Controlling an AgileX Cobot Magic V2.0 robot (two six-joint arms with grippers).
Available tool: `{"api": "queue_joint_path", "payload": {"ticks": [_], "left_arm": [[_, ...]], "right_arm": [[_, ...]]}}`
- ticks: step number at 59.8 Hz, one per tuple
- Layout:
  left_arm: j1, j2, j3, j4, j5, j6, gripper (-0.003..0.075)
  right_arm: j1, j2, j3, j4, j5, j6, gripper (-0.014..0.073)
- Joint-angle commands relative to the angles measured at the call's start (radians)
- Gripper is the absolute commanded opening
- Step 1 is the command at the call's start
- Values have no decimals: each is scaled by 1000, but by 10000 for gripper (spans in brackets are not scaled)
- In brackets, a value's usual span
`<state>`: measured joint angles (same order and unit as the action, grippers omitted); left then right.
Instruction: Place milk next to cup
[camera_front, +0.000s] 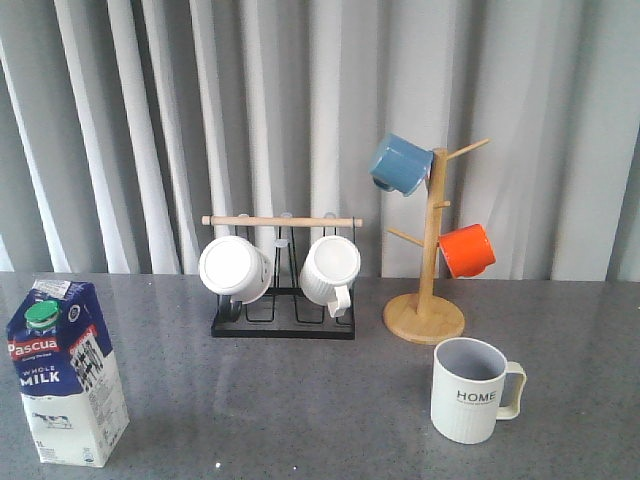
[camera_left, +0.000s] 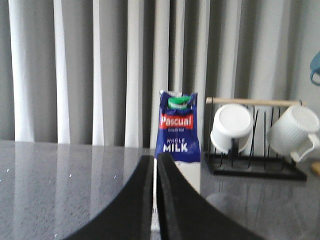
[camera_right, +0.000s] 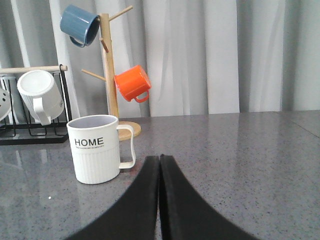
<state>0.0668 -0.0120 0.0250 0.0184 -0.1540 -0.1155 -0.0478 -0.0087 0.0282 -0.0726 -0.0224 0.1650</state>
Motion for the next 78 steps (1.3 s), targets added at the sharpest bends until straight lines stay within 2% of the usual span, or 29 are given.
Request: {"api": "queue_joint_path", "payload": {"ticks": [1,9,16,21,31,38,42,49,52,56,65,72,78], "left_arm": [[1,-11,-30,-8,-181,-81,-6],[1,-11,-30,-8,-271,-228,-1],[1,-11,-57,5,-324,-318,27],[1,-11,-131,67,-266,-336,62],[1,45,-349,131,-28,-397,169],[1,128,-467,123,83,-399,283],[1,171,-509,123,117,-419,353],[1,228,-551,123,115,-430,482],[1,245,-551,123,87,-430,514],[1,259,-551,120,61,-430,542],[1,271,-553,124,31,-426,542],[1,299,-589,134,142,-417,541],[1,339,-640,132,264,-359,541]], "right_arm": [[-4,-16,7,24,-108,2,-4],[-4,-16,5,150,-158,2,-4],[-4,-3,-58,200,-112,-2,-3],[-4,43,-170,195,-17,-9,0],[-4,225,-408,175,83,-71,60],[-4,363,-535,174,123,-71,202],[-4,427,-592,169,125,-71,331],[-4,501,-648,169,64,-69,576],[-4,507,-650,169,22,-69,650],[-4,512,-650,170,-38,-63,701],[-4,511,-656,192,-67,-20,700],[-4,553,-741,130,63,-75,667],[-4,633,-892,114,240,-107,619]]}}
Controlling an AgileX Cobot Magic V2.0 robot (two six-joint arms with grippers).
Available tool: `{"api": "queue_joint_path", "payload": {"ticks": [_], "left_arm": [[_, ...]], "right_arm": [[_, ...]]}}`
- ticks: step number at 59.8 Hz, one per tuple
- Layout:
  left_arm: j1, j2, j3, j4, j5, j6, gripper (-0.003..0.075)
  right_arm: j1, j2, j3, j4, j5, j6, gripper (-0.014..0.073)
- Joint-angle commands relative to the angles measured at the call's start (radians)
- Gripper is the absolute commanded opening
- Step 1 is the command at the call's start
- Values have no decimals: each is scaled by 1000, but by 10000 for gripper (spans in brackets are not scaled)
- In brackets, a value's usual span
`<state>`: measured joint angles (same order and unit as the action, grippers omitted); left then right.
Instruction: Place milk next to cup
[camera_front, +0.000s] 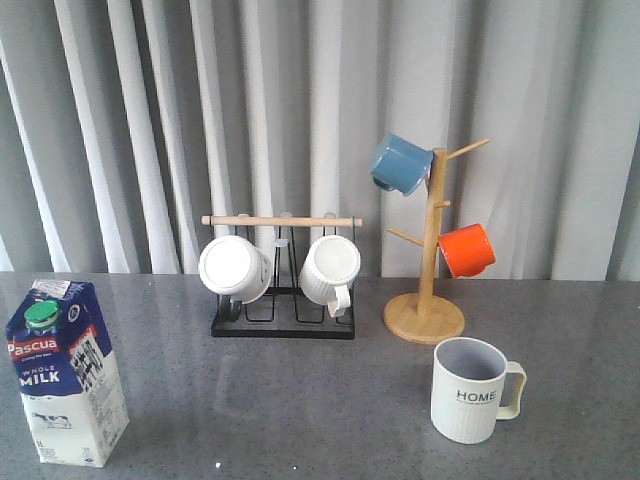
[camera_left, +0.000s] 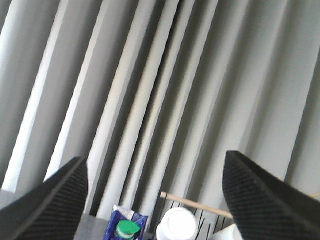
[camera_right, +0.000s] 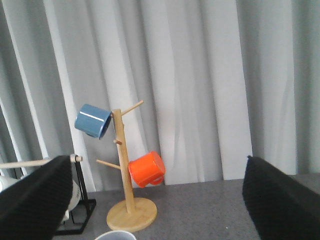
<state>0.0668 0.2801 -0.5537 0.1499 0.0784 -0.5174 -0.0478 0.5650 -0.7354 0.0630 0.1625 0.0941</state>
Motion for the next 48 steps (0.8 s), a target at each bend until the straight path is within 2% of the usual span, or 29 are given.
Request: {"api": "queue_joint_path", "payload": {"ticks": [1,6,13,19,28,36,48], "left_arm": [[1,53,-66,-1,44,52,541],[1,84,-90,-9,108,99,541],[1,101,-93,-8,136,108,541],[1,104,-93,-8,148,107,541],[1,104,-93,-8,155,107,541],[1,104,-93,-8,155,107,541],[1,104,-93,-8,154,107,541]], "right_arm": [[-4,72,-160,-22,79,-46,612],[-4,169,-281,-22,216,-113,561],[-4,291,-376,-11,292,-204,521],[-4,392,-392,-1,311,-225,511],[-4,537,-392,91,399,-229,511],[-4,656,-392,158,390,-300,511],[-4,812,-389,226,381,-330,511]]}}
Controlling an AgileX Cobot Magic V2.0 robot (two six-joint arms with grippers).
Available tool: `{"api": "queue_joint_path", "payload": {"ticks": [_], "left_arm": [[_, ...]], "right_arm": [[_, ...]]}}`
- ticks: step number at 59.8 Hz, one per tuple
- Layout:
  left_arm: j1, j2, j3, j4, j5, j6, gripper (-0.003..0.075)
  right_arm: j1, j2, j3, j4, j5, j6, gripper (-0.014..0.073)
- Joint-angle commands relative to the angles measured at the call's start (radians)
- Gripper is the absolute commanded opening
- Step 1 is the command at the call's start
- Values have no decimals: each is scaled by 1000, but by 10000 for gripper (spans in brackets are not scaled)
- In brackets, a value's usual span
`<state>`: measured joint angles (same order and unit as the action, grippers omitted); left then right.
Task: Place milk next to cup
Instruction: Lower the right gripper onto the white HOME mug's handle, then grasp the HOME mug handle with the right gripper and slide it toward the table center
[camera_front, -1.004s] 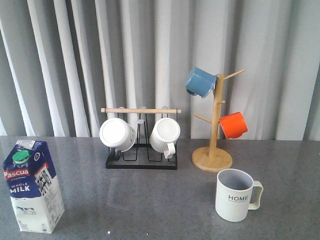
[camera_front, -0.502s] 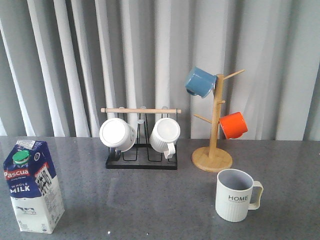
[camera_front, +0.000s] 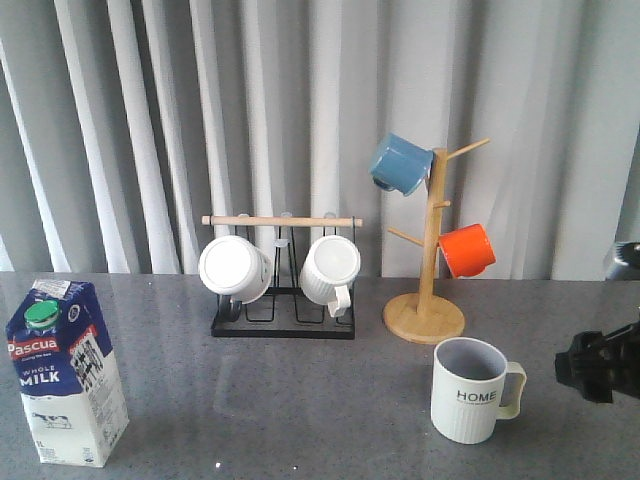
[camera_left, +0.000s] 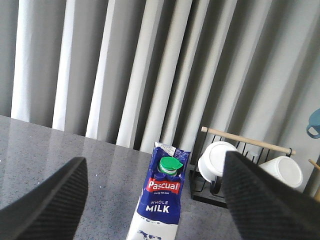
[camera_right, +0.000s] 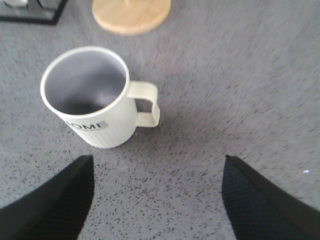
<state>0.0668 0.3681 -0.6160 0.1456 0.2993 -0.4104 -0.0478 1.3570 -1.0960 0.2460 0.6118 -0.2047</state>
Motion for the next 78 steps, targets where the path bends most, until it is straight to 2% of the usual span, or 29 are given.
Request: {"api": "queue_joint_path", "payload": {"ticks": [1,21,32,65,78], "left_arm": [[1,16,-31,-4,-67,0,541],[1,16,-31,-3,-67,0,541],[1,16,-31,-3,-67,0,541],[1,16,-31,-3,-67,0,541],[1,16,-31,-3,-68,0,541]], "right_arm": [[-4,32,-29,51,-71,-36,511],[-4,182,-29,160,-150,-157,511],[-4,241,-29,168,-225,-209,507],[-4,333,-29,337,-345,-422,505],[-4,359,-32,374,-424,-436,504]]}}
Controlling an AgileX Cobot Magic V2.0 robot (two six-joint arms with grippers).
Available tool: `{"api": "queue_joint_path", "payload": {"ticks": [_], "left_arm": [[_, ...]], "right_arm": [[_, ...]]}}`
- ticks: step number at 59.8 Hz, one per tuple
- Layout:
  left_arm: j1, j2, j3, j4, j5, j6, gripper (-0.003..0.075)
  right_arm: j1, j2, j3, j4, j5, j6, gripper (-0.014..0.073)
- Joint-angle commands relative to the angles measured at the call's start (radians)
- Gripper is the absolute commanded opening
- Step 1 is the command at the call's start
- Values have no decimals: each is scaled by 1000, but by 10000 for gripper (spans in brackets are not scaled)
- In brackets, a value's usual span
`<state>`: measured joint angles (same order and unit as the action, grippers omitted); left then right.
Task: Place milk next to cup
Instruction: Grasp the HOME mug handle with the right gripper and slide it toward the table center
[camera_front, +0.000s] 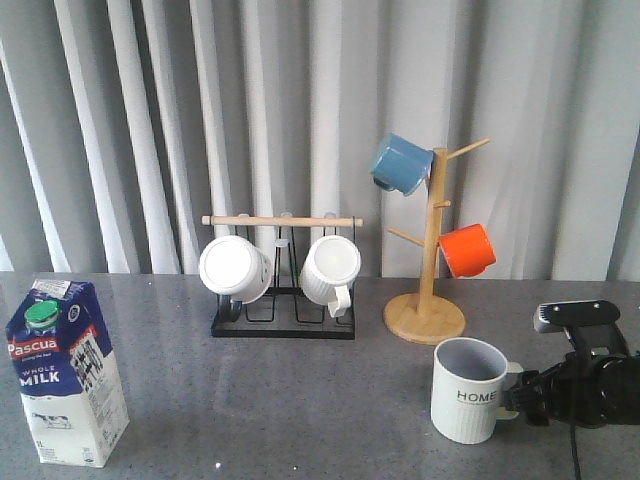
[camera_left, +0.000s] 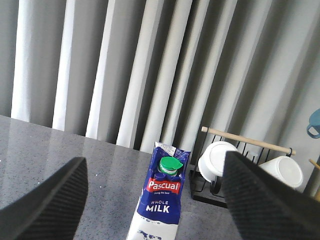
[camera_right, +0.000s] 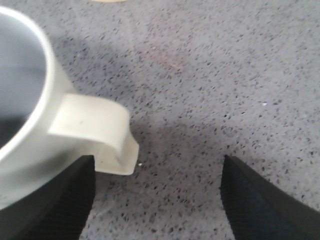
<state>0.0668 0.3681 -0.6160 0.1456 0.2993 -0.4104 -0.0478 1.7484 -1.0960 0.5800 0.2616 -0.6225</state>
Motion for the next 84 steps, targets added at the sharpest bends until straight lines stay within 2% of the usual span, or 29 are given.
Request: {"api": "queue_joint_path", "payload": {"ticks": [1,10,17,23,28,31,38,47,59,69,78,84], "left_arm": [[1,16,-31,-3,-68,0,541],[1,16,-31,-3,-68,0,541],[1,16,-31,-3,-68,0,541],[1,16,-31,-3,-68,0,541],[1,16,-31,-3,-68,0,541],[1,16,-31,-3,-68,0,541],[1,16,-31,-3,-68,0,541],[1,16,-31,-3,-68,0,541],[1,16,-31,-3,-62,0,541],[1,16,-31,-3,-50,0,541],[1,16,-31,-3,-50,0,541],[1,16,-31,-3,-50,0,541]], "right_arm": [[-4,-30,-32,50,-77,-30,503],[30,1,-36,168,-88,-177,463],[64,20,-47,284,-111,-297,377],[74,20,-47,335,-116,-385,217],[74,9,-47,349,-117,-414,41],[74,-10,-47,361,-114,-419,-15],[74,-98,-61,386,-49,-419,-9],[98,-226,-102,416,181,-409,-6],[229,-246,-99,388,203,-263,-4],[326,-172,-99,250,129,-151,-4],[335,-107,-99,96,97,19,-3],[335,-75,-99,11,115,75,-1]]}}
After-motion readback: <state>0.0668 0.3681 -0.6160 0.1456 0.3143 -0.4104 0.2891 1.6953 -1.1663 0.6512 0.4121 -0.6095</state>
